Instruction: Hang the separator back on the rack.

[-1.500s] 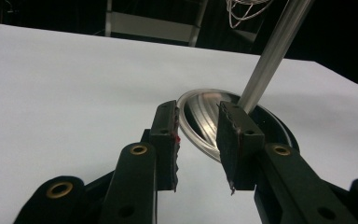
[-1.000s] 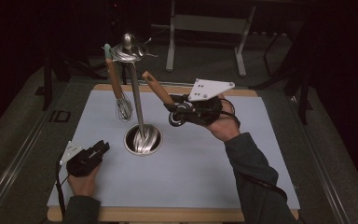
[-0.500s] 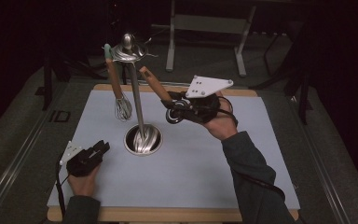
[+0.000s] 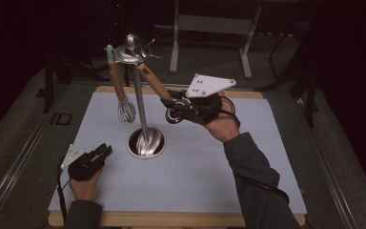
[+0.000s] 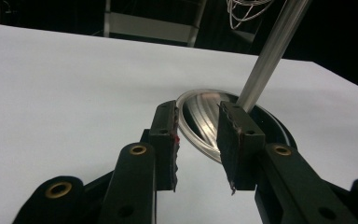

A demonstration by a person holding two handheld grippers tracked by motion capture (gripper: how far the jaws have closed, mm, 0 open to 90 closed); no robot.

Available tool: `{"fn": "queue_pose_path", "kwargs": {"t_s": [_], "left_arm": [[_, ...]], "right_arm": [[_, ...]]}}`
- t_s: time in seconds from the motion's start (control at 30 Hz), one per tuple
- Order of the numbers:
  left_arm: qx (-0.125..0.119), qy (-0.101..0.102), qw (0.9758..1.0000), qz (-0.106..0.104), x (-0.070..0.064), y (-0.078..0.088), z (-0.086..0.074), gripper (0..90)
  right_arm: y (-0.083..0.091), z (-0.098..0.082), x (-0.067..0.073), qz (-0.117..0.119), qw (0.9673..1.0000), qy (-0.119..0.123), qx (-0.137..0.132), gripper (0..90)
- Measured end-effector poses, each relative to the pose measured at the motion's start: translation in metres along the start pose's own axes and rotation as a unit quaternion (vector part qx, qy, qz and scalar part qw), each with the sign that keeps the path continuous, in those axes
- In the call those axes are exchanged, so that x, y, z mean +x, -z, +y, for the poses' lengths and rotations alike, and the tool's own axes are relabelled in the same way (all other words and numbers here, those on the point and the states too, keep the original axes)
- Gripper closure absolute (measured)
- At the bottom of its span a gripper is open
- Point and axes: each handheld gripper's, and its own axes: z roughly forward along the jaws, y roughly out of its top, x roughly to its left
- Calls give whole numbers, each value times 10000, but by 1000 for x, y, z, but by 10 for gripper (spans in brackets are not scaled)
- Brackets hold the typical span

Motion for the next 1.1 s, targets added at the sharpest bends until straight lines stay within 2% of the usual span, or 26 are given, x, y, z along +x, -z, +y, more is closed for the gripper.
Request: {"fn": "queue_pose_path", "kwargs": {"t_s": [0.53, 1.1], "left_arm": [[-8, 6, 10000, -8, 0, 0, 0, 686], [-15, 16, 10000, -10, 0, 0, 0, 686]], "right_arm": [[-17, 4, 2, -148, 9998, -48, 153, 701], [-26, 3, 2, -338, 9991, -64, 252, 699]]}}
